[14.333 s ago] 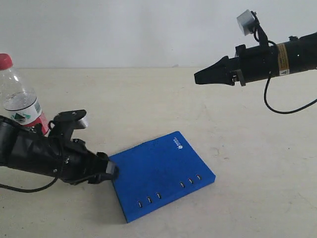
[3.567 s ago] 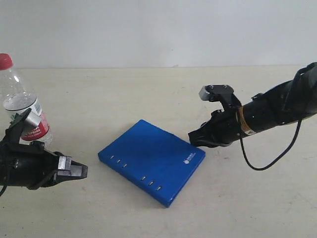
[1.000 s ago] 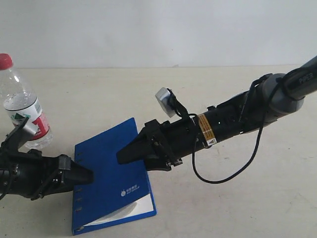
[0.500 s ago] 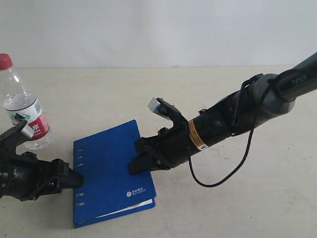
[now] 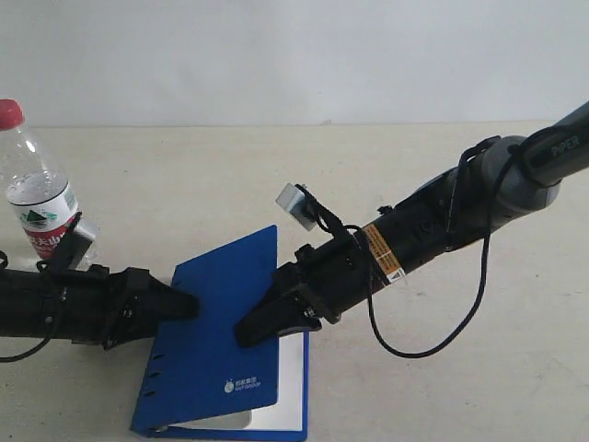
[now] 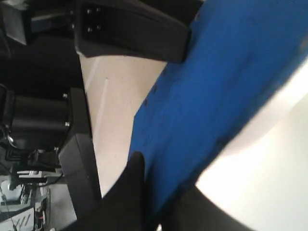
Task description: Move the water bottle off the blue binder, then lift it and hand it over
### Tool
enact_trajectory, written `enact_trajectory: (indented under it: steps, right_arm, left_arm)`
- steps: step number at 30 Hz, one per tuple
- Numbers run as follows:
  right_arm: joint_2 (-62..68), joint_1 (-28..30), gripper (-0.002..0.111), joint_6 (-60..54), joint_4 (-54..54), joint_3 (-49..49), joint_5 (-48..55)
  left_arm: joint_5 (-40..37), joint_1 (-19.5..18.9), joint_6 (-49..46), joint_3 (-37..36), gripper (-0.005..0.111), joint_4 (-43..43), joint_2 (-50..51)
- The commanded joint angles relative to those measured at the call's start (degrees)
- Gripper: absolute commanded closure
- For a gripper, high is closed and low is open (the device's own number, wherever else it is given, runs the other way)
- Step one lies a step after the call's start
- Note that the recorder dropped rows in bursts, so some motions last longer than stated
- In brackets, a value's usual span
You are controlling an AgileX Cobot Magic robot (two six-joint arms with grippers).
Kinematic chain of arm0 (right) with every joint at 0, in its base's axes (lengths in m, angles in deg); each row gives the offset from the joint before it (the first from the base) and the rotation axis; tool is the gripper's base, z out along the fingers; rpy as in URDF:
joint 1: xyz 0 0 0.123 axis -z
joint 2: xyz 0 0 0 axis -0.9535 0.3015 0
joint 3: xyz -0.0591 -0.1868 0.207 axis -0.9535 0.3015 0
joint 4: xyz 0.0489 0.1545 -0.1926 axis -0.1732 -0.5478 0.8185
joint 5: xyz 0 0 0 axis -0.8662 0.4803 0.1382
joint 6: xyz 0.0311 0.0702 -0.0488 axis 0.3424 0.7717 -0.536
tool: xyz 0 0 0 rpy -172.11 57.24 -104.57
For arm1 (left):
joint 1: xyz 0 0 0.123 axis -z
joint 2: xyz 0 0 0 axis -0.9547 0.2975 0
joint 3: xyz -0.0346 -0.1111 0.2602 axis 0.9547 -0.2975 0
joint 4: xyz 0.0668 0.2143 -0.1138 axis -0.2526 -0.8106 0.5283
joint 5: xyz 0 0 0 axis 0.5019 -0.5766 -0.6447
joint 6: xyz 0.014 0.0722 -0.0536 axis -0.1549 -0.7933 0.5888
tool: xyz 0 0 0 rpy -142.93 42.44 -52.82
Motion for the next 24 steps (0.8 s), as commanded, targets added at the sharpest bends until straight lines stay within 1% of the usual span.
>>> enact_trajectory:
  steps: [1,3,6,11,13,16,20,21,24]
  right_arm:
    - [0.15,1.37,0.108,1.66,0.59,-0.1,8.99]
    - [0.15,2.57,0.108,1.66,0.59,-0.1,13.13]
    - [0.15,4.79,0.108,2.48,0.59,-0.22,17.29]
    - [0.15,6.25,0.108,3.58,0.59,-0.22,18.2]
    - [0.15,6.25,0.108,3.47,0.59,-0.22,17.84]
    - [0.15,6.25,0.108,1.43,0.59,-0.22,16.42]
    - [0.15,6.25,0.108,0.41,0.59,-0.22,16.31]
    - [0.15,6.25,0.108,0.41,0.59,-0.22,16.42]
    - [0.15,6.25,0.108,0.31,0.59,-0.22,16.18]
  left_arm:
    - [-16.33,0.23,-7.74,-0.13,0.072,-2.34,0.45]
    - [-16.33,0.01,-7.03,-0.24,0.077,-2.34,-0.71]
    - [-16.33,0.01,-6.63,-0.24,0.077,-2.34,-2.04]
    - [-16.33,0.12,-3.24,-0.24,0.076,-5.83,-5.72]
    - [-16.33,0.21,-2.27,-0.24,0.071,-6.12,-7.53]
    - [-16.33,0.21,-2.27,-0.35,0.056,-6.39,-9.51]
    - [-16.33,0.32,-4.77,-0.47,0.037,-5.26,-9.95]
    - [-16.33,0.32,-5.51,-0.47,0.034,-4.67,-9.95]
    - [-16.33,2.4,-9.76,-0.47,0.035,-2.67,-9.95]
